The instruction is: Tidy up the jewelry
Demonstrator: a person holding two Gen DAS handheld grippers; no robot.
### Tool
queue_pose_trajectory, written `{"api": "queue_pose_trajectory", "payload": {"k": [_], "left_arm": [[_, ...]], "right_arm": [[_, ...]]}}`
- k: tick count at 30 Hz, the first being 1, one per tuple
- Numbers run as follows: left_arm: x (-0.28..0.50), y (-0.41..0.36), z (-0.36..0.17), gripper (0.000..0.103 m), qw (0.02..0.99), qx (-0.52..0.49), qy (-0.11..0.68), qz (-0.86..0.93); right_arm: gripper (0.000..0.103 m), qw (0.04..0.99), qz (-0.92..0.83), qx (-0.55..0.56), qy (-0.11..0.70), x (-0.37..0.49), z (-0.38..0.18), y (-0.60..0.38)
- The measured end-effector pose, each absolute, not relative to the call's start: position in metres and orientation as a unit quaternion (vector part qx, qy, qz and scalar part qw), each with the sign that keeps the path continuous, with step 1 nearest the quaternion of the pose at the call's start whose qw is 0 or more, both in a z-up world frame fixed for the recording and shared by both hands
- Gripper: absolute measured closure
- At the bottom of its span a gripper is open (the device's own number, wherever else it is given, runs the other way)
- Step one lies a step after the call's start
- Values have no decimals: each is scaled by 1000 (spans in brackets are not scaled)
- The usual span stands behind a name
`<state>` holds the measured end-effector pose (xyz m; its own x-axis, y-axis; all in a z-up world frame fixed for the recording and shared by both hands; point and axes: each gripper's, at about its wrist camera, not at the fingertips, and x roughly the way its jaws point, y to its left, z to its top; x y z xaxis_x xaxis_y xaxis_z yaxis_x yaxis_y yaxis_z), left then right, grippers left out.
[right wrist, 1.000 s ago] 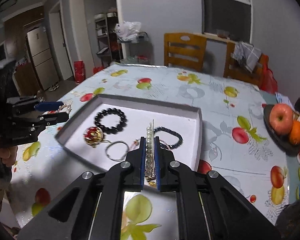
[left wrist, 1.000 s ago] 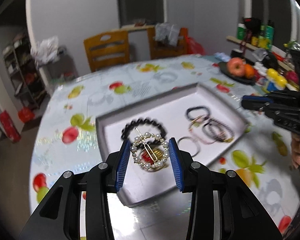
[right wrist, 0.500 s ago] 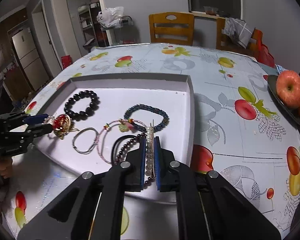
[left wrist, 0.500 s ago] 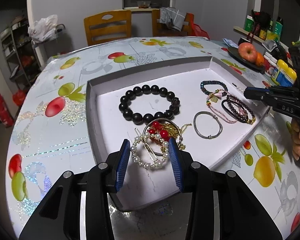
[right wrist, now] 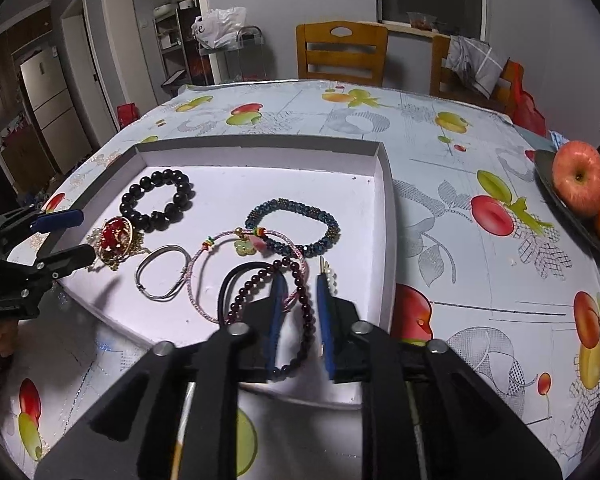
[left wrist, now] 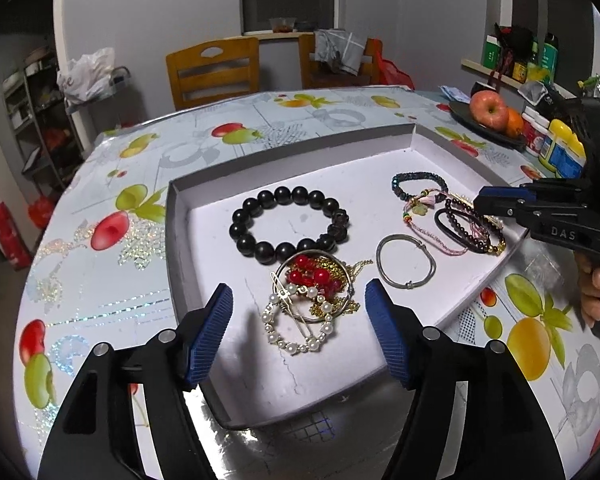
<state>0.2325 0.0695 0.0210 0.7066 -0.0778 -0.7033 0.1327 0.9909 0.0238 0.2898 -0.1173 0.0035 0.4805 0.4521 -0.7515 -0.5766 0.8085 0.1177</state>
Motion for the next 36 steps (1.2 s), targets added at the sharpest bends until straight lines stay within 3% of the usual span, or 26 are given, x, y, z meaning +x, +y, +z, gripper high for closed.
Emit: {"api": "queue_pose_trajectory", "payload": {"k": [1,2,5,7,17,22,36], "left_arm": [[232,69,21,22,924,35,378,-57],[230,69,23,22,925,35,373,-58],[224,67,27,21,929,38,364,-52],[219,65,30,10,932,38,356,-49],[182,58,42,6,945,25,323,-38],[164,56,44,5,949,4,315,-35],[130,47,44,5,958,-16,286,-32]], "right_arm": [[71,859,302,-75,406,287,6,-118],[65,861,305,-75,399,284,8,-119],[57,868,310,-75,381,275,16,-121],[51,872,311,-73,371,268,22,-123],[14,884,322,-58,335,233,35,-134],[6,887,323,-50,327,218,37,-141],[6,900,319,-45,295,178,45,-153]]}}
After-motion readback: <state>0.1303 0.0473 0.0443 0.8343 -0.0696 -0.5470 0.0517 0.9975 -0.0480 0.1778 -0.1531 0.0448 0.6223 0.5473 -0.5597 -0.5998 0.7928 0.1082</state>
